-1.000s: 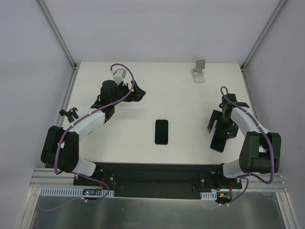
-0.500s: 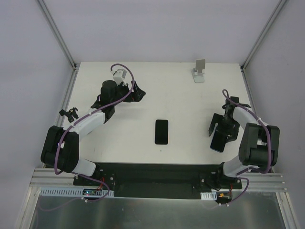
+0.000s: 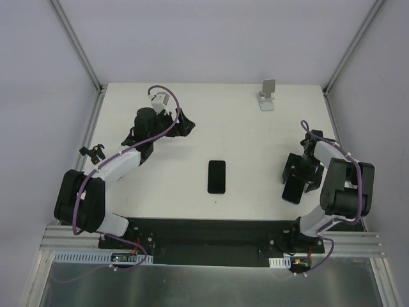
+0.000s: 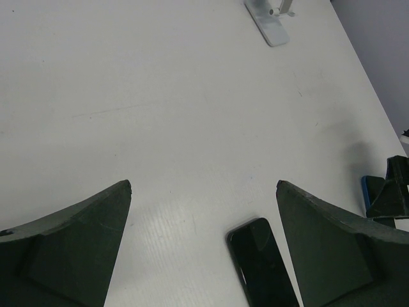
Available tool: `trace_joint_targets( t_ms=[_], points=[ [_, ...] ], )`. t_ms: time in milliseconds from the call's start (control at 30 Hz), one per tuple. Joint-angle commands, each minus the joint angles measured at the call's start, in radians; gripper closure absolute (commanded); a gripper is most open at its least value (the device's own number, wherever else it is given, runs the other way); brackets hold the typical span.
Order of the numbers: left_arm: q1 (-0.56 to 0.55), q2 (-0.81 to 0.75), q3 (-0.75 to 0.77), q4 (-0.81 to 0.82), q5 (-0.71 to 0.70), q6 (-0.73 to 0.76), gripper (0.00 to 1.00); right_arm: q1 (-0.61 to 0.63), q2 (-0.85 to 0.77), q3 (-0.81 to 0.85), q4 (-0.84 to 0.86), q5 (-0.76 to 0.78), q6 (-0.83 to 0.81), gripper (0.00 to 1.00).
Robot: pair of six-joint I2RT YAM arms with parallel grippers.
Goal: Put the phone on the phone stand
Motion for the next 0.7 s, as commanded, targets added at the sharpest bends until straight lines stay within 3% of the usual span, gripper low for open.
trace_joint_targets(
  t_ms=[0, 400, 500, 533, 667],
  points=[
    [0.001, -0.040, -0.003, 0.032, -0.002, 0.030, 0.05, -0.007, 0.024, 0.041, -0.009, 0.000, -0.011, 0.04],
    [0.003, -0.034, -0.001, 0.035, 0.004, 0.024, 0.05, -0.009, 0.083, 0.044, 0.019, -0.054, -0.006, 0.21],
    [0.004, -0.035, -0.001, 0.034, 0.004, 0.024, 0.05, -0.009, 0.093, 0.041, 0.027, -0.066, -0.008, 0.31],
    [0.004, -0.037, -0.003, 0.034, 0.004, 0.024, 0.05, -0.010, 0.093, 0.040, 0.031, -0.069, -0.006, 0.39],
    [0.006, -0.038, -0.003, 0.034, 0.003, 0.024, 0.05, -0.010, 0.079, 0.033, 0.037, -0.104, -0.008, 0.51]
  ],
)
